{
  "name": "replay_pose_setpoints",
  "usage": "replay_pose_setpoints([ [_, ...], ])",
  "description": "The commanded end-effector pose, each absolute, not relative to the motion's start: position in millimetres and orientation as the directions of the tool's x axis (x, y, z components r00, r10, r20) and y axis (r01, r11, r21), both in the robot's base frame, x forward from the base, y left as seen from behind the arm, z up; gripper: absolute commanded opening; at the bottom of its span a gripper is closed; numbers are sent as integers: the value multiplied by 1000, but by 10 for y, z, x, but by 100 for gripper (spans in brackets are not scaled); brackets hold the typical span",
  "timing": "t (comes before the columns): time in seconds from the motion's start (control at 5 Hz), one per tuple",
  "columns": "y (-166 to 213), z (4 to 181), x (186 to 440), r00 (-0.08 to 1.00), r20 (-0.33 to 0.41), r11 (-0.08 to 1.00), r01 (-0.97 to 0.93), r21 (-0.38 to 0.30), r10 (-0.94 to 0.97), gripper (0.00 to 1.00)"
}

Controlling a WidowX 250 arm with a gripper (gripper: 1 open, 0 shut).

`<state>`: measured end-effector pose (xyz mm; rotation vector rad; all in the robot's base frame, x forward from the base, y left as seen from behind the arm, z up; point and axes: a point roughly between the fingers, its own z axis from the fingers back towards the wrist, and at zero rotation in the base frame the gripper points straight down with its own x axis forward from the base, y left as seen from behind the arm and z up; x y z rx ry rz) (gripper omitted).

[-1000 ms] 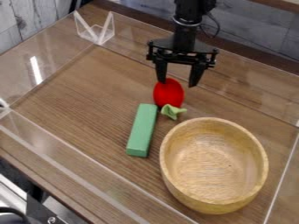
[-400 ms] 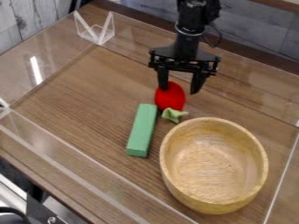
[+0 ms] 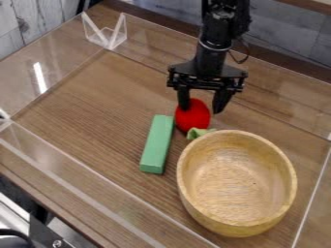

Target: Move the red fruit to the right

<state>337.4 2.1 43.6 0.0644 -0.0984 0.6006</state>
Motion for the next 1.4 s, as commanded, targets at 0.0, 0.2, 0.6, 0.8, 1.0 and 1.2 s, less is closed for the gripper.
replay_pose_setpoints([
  [0.0, 19, 703, 3441, 779, 170, 792, -610, -16, 604, 0],
  [0.2, 32, 761, 3468, 741, 172, 756, -654, -27, 648, 0],
  [0.6, -126, 838, 3431, 694, 174, 709, -704, -40, 699, 0],
  [0.8, -142, 728, 3378, 735, 173, 750, -660, -41, 656, 0],
  [1.0, -156, 617, 3326, 773, 172, 788, -614, -41, 611, 0],
  [1.2, -364, 700, 3329, 807, 175, 824, -565, -55, 565, 0],
])
